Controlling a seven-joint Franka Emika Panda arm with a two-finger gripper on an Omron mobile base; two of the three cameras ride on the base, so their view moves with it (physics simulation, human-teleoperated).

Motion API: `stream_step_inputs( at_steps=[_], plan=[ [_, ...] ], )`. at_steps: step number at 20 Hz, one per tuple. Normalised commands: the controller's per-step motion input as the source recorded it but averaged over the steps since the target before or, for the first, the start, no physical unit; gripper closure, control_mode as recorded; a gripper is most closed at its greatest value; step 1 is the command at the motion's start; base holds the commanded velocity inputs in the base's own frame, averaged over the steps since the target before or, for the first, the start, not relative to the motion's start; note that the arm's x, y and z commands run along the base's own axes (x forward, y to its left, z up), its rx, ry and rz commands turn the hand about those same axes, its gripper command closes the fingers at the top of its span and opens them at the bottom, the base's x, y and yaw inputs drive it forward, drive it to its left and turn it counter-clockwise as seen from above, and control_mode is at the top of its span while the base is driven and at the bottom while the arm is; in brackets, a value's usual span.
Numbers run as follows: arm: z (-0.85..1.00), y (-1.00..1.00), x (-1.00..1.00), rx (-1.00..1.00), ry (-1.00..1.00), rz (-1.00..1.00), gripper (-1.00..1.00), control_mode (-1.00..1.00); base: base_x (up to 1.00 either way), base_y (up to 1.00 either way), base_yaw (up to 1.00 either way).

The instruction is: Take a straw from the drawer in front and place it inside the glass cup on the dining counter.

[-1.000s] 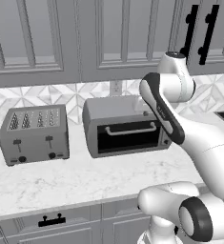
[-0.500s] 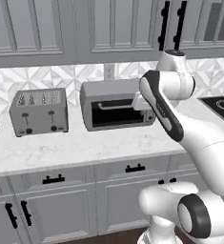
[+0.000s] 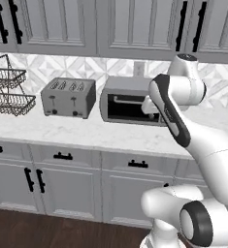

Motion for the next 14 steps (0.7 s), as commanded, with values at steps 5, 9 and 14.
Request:
stream_step_inputs(
  at_steps=[5,9,14],
  plan=[
    [0.0,0.0,0.0,0.0,0.0,0.0,-1.0,1.0,-0.04,-0.94,0.57],
    [0.0,0.0,0.0,0.0,0.0,0.0,-1.0,1.0,-0.05,-1.0,0.52],
    [0.0,0.0,0.0,0.0,0.0,0.0,-1.0,1.0,0.0,-0.91,0.51]
  ],
)
